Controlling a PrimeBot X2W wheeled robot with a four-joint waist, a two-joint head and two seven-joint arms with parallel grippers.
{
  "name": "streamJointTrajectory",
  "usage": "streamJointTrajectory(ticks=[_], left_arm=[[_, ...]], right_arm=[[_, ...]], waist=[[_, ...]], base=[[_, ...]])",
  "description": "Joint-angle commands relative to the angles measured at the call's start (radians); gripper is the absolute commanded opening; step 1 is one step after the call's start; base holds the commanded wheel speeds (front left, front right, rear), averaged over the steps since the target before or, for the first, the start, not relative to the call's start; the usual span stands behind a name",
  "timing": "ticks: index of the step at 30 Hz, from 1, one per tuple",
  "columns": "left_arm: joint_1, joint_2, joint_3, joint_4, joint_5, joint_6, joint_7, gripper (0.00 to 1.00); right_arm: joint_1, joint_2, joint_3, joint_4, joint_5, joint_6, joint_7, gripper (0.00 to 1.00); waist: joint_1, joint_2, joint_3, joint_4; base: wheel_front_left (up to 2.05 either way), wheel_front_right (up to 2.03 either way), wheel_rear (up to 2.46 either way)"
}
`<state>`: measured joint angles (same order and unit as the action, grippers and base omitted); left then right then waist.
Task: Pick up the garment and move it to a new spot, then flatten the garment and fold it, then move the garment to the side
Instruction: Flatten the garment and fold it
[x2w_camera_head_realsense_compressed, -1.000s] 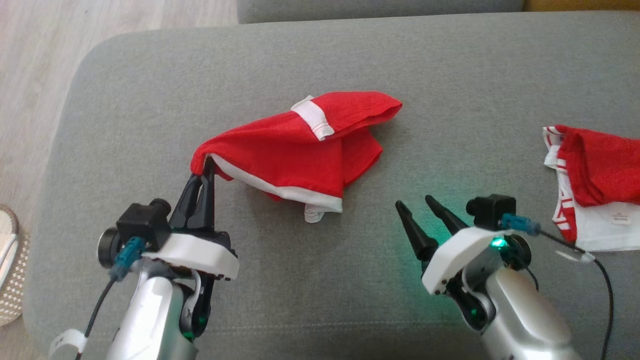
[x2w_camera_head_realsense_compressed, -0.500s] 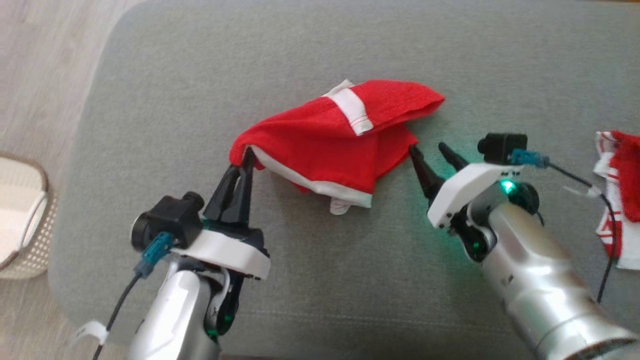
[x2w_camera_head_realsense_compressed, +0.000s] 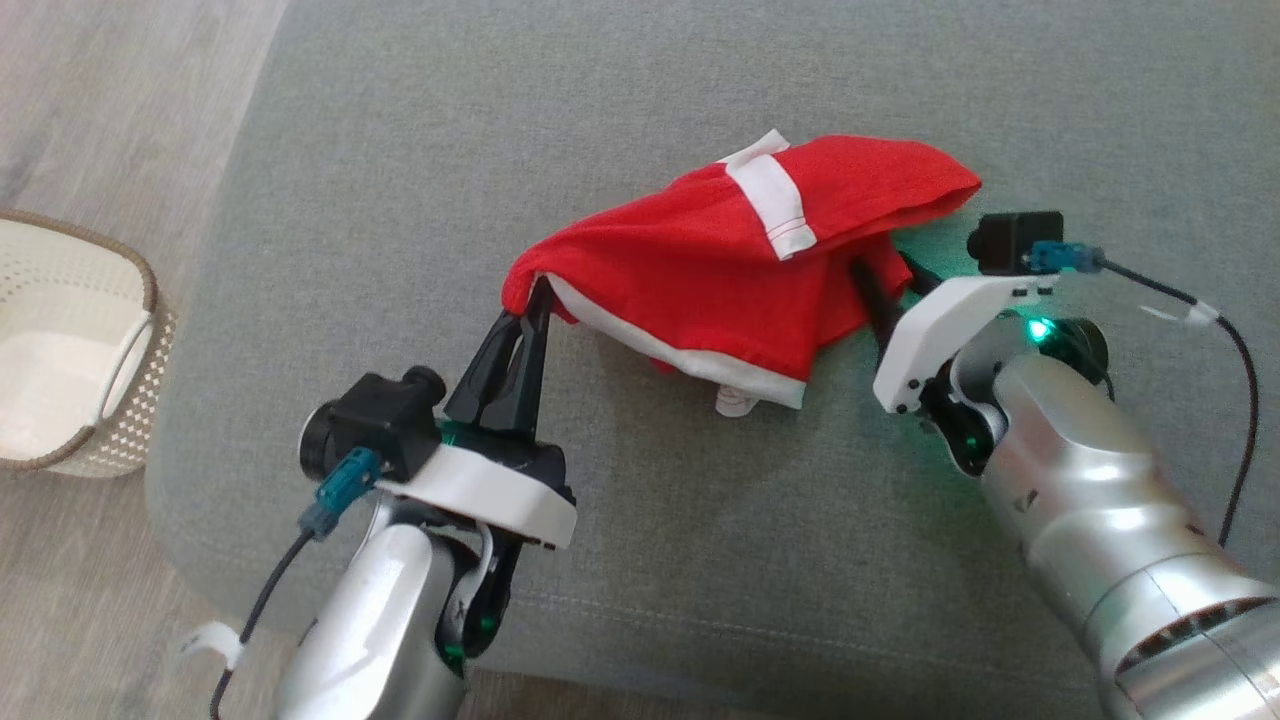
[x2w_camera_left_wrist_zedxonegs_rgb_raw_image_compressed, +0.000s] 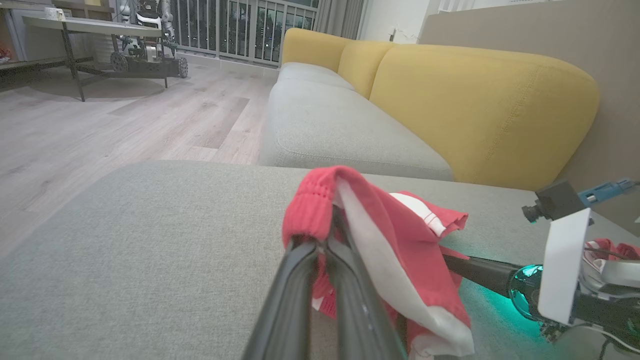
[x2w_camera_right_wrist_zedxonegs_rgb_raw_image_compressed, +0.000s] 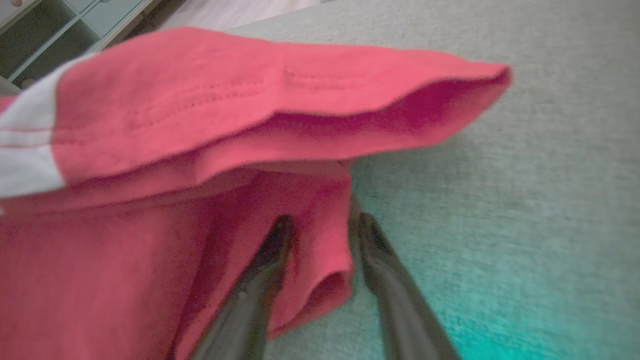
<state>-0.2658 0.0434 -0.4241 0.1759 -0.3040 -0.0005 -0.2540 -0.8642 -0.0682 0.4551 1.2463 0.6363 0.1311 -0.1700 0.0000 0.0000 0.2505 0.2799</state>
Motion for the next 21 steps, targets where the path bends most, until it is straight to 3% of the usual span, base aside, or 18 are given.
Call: streamJointTrajectory(ticks=[1,7,13,21], left_arm=[[-0.047,0.007,0.025,-0.039,-0.011,0.006,-0.008,0.0],[-0.038,0.007,0.041,-0.036,-0.007,0.013,-0.008,0.0],[-0.012,0.007,0.075,-0.034,0.02,0.007,-0.008,0.0],[0.013,0.007,0.056,-0.017,0.085,-0.024,-0.008,0.0]], right_arm=[[-0.017,0.018,0.034,-0.005,0.001,0.0,0.002,0.0],[-0.044,0.013,0.035,0.028,-0.045,0.0,-0.045,0.0],[-0.092,-0.084,0.032,0.041,-0.134,0.0,-0.064,0.0],[-0.13,-0.166,0.161,0.032,-0.264,0.0,0.057,0.0]], waist=[[0.0,0.0,0.002,0.004],[0.0,0.0,-0.025,-0.012],[0.0,0.0,-0.078,-0.058],[0.0,0.0,-0.112,-0.095]], base=[[0.0,0.0,0.0],[0.0,0.0,0.0],[0.0,0.0,0.0],[0.0,0.0,0.0]])
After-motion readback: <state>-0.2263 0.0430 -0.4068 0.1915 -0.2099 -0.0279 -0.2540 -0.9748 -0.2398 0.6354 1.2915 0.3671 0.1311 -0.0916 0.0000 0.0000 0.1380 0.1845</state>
